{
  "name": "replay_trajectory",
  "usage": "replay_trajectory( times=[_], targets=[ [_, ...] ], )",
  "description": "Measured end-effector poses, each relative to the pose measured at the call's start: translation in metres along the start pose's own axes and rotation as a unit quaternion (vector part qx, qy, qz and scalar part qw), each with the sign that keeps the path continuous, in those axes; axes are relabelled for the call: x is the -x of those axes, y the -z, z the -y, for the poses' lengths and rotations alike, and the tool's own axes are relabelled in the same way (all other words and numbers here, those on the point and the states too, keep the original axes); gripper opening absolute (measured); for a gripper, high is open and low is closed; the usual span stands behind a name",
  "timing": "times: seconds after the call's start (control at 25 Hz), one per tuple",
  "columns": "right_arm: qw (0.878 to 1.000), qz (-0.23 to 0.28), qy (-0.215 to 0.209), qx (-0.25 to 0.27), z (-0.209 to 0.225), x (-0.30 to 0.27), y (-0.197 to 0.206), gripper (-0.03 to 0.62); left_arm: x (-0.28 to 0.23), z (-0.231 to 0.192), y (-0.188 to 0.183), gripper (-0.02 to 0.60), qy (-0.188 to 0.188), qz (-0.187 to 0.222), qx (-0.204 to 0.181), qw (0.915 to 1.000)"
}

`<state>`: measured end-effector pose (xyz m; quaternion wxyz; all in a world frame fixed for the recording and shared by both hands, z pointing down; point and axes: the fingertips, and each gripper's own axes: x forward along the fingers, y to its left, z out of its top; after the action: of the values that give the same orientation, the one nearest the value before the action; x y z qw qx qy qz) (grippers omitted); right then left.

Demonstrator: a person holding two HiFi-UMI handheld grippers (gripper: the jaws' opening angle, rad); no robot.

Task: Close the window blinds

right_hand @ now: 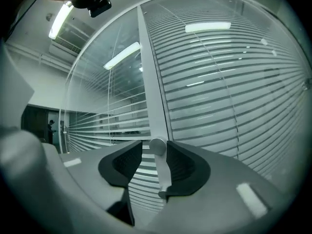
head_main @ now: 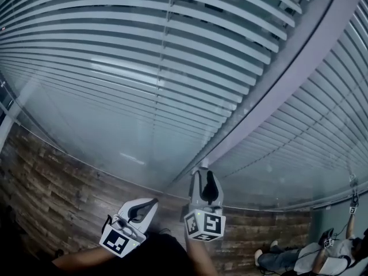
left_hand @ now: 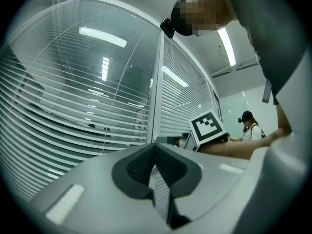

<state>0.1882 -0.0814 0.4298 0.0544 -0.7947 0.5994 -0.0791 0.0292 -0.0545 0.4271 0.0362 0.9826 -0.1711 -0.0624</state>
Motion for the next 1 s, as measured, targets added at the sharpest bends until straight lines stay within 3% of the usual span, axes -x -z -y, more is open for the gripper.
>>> replay_trajectory(
  times=[0.24, 0.4, 0.52, 0.64, 0.76, 0.88, 1.0],
  targets=[
    [1.000, 0.004, 0.027, -0.001, -0.001, -0.004, -0.012, 0.169, 0.005, -0.007, -0.006, -0.002, -0.009, -0.002, 0.012, 0.9999],
    [1.000, 0.003, 0.027, 0.004, 0.003, -0.012, -0.018, 0.132, -0.002, -0.008, -0.011, -0.002, -0.012, 0.000, 0.020, 0.9997],
    [0.999, -0.002, 0.025, 0.042, 0.002, -0.011, -0.021, 0.129, -0.003, -0.005, -0.016, -0.002, -0.010, 0.004, 0.025, 0.9996],
    [0.993, -0.022, 0.014, 0.119, -0.001, -0.012, -0.020, 0.127, -0.003, -0.002, -0.014, -0.002, -0.007, 0.002, 0.031, 0.9995],
    [0.972, -0.041, 0.001, 0.230, -0.007, -0.014, -0.021, 0.129, -0.004, 0.000, -0.014, -0.002, -0.006, 0.004, 0.029, 0.9995],
    [0.931, -0.060, 0.006, 0.361, -0.012, -0.015, -0.020, 0.129, -0.004, 0.001, -0.014, -0.002, -0.006, 0.004, 0.027, 0.9996],
    [0.889, -0.075, 0.010, 0.453, -0.014, -0.015, -0.016, 0.127, -0.005, 0.005, -0.012, -0.002, -0.005, 0.001, 0.028, 0.9996]
  ],
)
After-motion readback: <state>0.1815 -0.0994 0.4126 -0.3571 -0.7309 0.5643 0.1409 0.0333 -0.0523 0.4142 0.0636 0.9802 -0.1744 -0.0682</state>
